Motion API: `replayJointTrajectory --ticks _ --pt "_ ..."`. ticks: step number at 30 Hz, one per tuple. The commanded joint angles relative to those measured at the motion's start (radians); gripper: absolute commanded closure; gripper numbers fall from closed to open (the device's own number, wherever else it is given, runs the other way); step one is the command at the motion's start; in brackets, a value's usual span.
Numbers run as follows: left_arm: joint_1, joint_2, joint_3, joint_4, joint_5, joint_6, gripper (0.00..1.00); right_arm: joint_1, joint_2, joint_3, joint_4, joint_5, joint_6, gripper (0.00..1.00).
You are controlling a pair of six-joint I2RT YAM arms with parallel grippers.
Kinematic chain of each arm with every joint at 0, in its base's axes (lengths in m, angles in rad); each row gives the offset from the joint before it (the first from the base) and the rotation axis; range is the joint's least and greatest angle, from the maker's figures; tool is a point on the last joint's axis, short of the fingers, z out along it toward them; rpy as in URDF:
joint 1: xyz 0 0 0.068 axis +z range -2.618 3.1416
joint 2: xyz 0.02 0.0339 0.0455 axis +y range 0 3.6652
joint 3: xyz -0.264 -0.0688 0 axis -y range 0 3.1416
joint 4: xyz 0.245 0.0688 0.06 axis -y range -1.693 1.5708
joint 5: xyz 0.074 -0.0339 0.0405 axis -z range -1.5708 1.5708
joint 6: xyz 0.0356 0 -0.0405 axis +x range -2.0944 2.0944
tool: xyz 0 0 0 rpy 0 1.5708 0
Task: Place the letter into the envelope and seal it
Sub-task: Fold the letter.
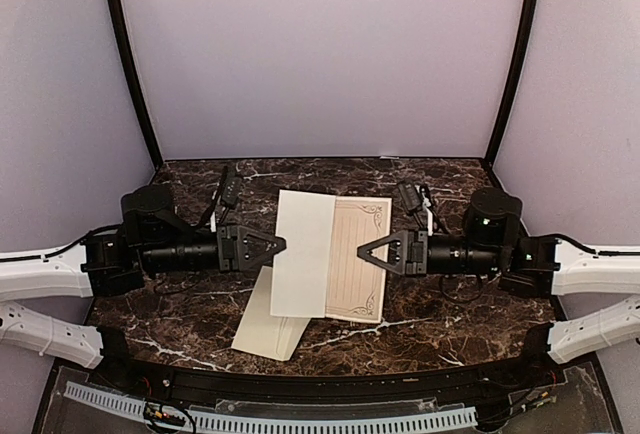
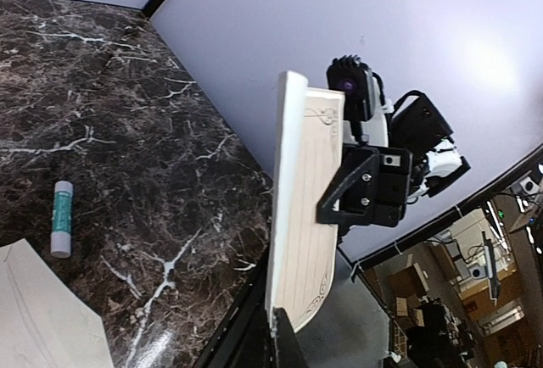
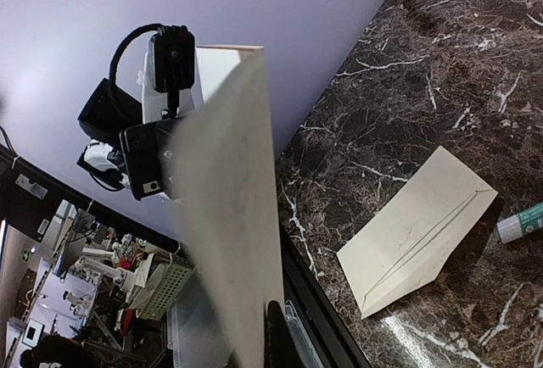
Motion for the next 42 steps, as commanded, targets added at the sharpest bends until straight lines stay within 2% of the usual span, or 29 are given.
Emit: replayJointTrajectory --ticks 1,6,9,11,24,27,30,32,36,39,42 --pt "-0.002 0.008 0.067 -0.148 -0.117 0.081 1.00 -0.001 0.031 0.015 0.003 0.008 -0.003 1.00" --pt "-0.002 0.026 0.065 -0.106 -0.069 0.082 0.99 0.000 0.061 0.037 0.001 0.006 -0.013 1.00" --pt "-0.002 0.023 0.039 -0.029 -0.019 0.053 0.83 0.000 0.063 0.044 0.001 0.000 -0.020 1.00" --pt "-0.002 0.022 0.019 0.007 0.005 0.039 0.78 0.000 0.062 0.047 0.001 -0.002 -0.023 1.00" --pt "-0.002 0.068 -0.003 0.046 0.075 0.009 0.75 0.000 0.066 0.053 0.013 -0.028 -0.025 1.00" --pt "-0.002 0.077 -0.003 0.050 0.079 0.008 0.79 0.000 0.067 0.055 0.018 -0.036 -0.024 1.00" --pt "-0.002 0.079 -0.006 0.047 0.070 0.006 0.94 0.000 0.070 0.060 0.020 -0.053 -0.025 1.00" --pt "-0.002 0.074 -0.010 0.044 0.056 0.002 1.00 0.000 0.070 0.067 0.007 -0.058 -0.026 1.00" --pt "-0.002 0.053 -0.017 0.041 0.033 0.002 1.00 0.000 0.046 0.076 -0.036 -0.027 -0.038 0.75" --pt "-0.002 0.025 -0.022 0.039 0.019 0.000 1.00 0.000 0.000 0.081 -0.072 0.017 -0.044 0.46" --pt "-0.002 0.000 -0.021 0.033 0.018 0.001 1.00 -0.005 -0.054 0.094 -0.160 0.104 -0.047 0.28"
